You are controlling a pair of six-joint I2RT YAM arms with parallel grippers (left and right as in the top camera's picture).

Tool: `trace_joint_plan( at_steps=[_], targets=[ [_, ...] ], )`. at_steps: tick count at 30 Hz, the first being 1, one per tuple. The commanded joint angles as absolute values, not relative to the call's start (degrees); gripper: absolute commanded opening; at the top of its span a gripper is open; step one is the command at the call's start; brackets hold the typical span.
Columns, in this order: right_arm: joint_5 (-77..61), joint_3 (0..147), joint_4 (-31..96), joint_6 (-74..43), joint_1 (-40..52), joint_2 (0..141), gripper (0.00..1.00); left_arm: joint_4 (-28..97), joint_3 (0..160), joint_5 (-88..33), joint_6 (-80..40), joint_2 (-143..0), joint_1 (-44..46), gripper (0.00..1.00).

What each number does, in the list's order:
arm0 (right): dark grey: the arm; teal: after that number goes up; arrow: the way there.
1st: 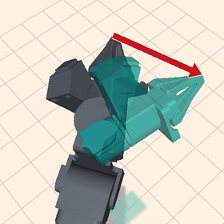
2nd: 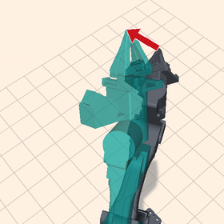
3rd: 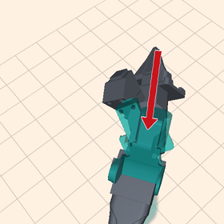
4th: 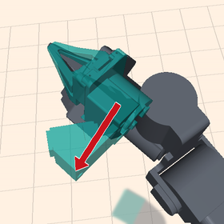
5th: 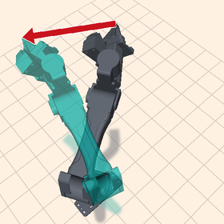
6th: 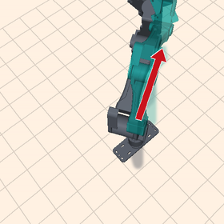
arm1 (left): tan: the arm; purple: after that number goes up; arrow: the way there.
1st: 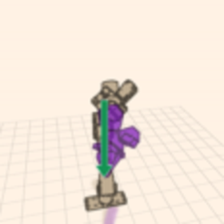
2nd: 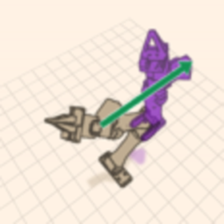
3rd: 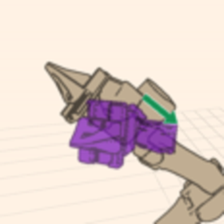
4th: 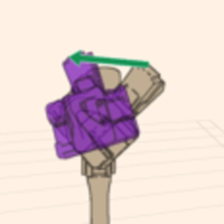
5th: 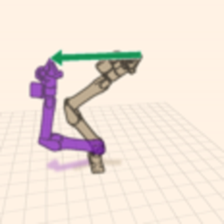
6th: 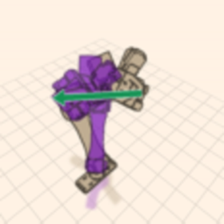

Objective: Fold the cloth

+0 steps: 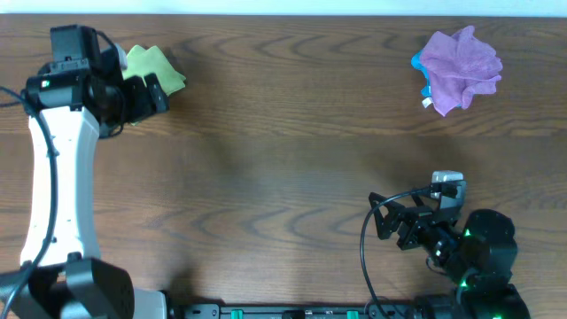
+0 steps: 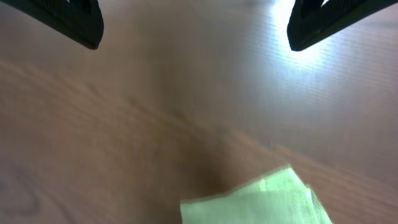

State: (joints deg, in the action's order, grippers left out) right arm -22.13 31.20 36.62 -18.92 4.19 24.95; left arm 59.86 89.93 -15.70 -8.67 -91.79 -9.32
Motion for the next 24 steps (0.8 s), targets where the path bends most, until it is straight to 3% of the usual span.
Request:
trace_joint_plan(
  at_steps=[1,6,11,24],
  targets=[
    [-22.5,31.0,36.7,-19.7,3.7,24.7,0.99,65.3,91.2,-14.8,-6.7,-87.5,-9.4,0.96],
    [-22.5,31.0,36.7,-19.7,3.7,24.7,0.99,73.2,90.1,-9.1,-5.8,-78.7,-9.4,0.95],
    [-22.5,31.0,36.7,-19.7,3.7,24.7,0.99,71.6,81.7,-7.0,-6.6,-67.2,-9.5,0.95],
    [-22.5,31.0,36.7,-19.7,3.7,24.7,0.99,44.0,39.2,-8.5,-7.7,-37.0,-7.5,0.95]
  ],
)
